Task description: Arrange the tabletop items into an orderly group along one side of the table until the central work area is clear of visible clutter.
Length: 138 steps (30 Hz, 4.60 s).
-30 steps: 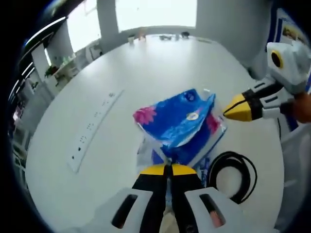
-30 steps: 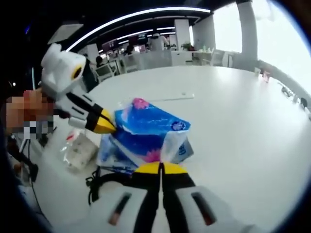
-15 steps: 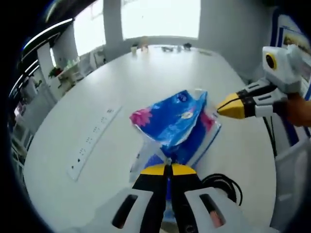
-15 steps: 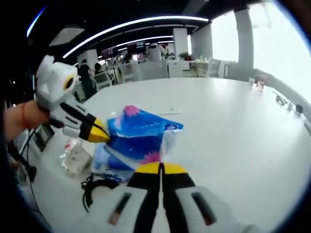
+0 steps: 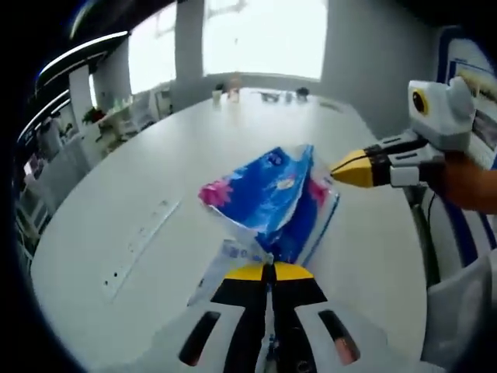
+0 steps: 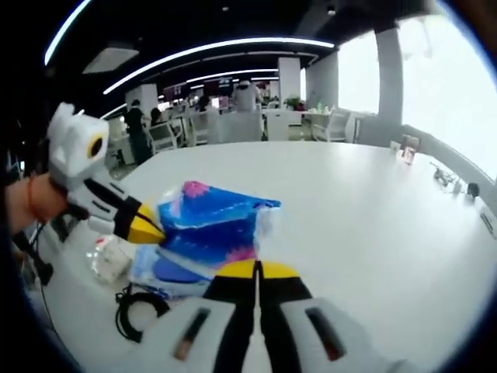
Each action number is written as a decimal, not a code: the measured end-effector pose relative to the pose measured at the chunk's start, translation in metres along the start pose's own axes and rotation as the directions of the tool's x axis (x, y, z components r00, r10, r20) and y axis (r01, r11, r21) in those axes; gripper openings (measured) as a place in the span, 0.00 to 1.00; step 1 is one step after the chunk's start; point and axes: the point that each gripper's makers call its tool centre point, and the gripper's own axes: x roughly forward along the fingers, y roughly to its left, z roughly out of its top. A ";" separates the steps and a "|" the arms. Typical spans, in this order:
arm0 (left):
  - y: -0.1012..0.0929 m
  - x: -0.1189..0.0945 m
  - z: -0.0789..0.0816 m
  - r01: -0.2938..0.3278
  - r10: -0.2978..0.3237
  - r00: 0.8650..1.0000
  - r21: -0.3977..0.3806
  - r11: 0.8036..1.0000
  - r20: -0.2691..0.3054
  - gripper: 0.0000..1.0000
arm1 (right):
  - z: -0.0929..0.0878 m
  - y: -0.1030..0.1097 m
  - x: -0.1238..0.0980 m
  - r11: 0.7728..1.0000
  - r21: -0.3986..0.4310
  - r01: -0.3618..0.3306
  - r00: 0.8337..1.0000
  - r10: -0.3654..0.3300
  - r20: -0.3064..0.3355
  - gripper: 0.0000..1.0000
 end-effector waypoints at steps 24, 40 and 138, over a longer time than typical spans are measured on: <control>-0.033 0.063 0.029 -0.017 0.023 0.999 -0.174 0.985 0.030 0.00 | 0.004 -0.074 0.011 0.998 -0.062 -0.005 1.000 0.004 -0.012 0.00; -0.036 0.105 -0.005 -0.072 0.051 0.996 -0.314 0.947 -0.074 0.00 | -0.035 -0.095 0.044 0.994 -0.073 -0.080 0.992 0.072 -0.104 0.00; -0.039 0.102 0.002 -0.113 0.105 0.993 -0.273 0.955 -0.045 0.28 | -0.045 -0.113 0.039 0.995 -0.039 -0.087 0.994 0.085 -0.067 0.28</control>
